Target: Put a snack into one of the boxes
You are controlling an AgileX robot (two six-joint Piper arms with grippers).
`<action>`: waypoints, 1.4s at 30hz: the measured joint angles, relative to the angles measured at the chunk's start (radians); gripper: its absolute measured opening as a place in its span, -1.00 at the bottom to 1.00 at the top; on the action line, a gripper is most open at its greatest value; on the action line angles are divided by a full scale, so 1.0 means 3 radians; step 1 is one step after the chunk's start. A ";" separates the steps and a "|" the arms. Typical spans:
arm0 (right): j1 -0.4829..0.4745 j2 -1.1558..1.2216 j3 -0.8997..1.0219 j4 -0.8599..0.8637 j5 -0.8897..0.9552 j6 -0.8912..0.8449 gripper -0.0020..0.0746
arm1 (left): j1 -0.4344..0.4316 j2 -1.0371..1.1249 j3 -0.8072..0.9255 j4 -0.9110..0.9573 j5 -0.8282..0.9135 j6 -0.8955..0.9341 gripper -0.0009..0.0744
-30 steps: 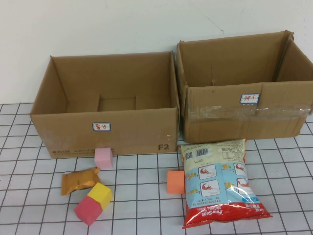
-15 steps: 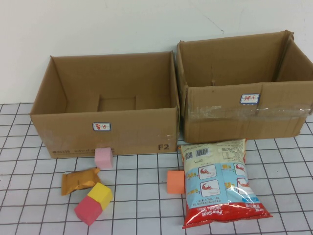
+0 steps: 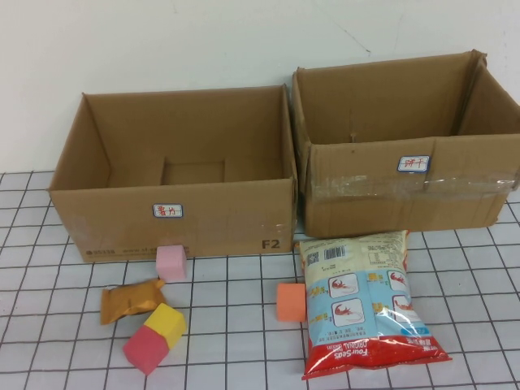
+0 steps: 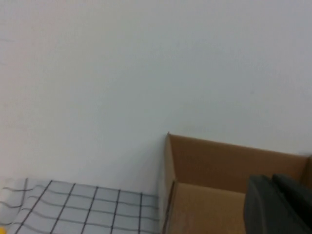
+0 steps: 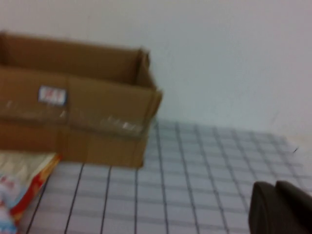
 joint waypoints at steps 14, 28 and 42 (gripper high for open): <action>0.0000 0.1732 -0.0352 0.1623 0.1101 -0.1981 -0.95 | 0.0000 0.1275 -0.0983 -0.1058 0.2443 0.1467 -0.98; 0.0000 0.1972 -0.0345 0.1677 0.1036 -0.2416 -0.95 | 0.0000 0.2369 -0.1141 -0.1954 0.2352 0.2444 -0.98; 0.0300 0.1979 0.0050 0.1976 0.0581 -0.2680 -0.95 | 0.0000 0.4227 -0.2046 -0.2076 0.2097 0.2565 0.24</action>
